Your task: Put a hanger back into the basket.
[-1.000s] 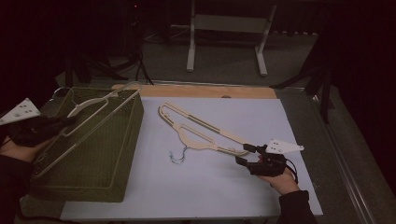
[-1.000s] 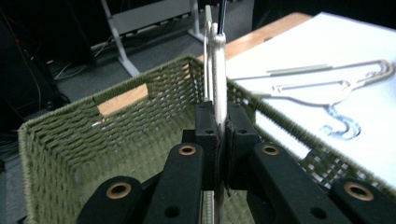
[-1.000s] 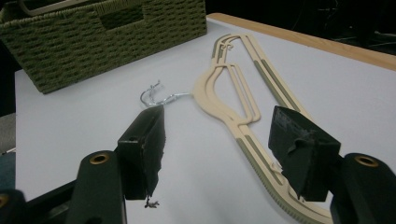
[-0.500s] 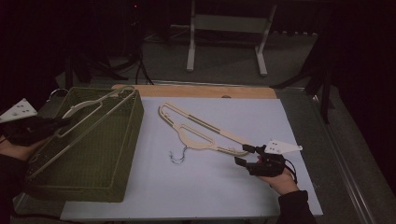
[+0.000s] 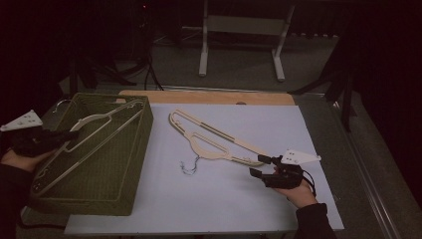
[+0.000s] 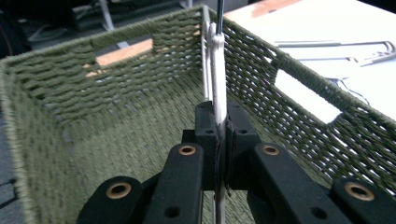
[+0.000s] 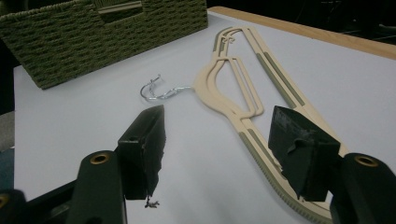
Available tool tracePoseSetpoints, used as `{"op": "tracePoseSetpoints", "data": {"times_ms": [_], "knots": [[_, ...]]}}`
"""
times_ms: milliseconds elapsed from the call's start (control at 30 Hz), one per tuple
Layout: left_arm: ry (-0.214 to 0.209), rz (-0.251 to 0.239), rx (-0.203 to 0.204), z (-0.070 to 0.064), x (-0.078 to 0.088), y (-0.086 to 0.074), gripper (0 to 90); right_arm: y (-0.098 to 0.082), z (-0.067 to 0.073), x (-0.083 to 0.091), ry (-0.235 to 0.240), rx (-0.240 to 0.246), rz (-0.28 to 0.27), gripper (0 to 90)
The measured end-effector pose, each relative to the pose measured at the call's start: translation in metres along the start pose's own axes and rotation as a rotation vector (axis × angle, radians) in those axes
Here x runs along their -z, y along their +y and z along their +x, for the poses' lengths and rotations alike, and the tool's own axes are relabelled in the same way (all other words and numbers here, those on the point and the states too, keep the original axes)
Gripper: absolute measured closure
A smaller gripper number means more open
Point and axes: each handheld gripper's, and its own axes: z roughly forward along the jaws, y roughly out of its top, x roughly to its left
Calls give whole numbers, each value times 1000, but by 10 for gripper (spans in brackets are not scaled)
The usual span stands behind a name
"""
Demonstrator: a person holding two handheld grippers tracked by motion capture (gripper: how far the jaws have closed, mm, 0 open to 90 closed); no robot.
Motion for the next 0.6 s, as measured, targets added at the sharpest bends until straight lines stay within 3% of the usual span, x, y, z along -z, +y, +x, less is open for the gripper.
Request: {"op": "tracePoseSetpoints", "data": {"times_ms": [100, 400, 500, 600], "knots": [[-1, 43, -8, 0, -6, 1, 866, 0, 0, -1, 0, 1, 3, 363], [37, 83, 15, 3, -22, -5, 859, -1, -1, 1, -1, -5, 5, 363], [86, 34, 43, 6, -21, -6, 811, -2, -2, 1, 1, -6, 3, 363], [171, -8, 46, 8, -17, -4, 715, -2, -2, 1, 4, -11, 0, 362]]}}
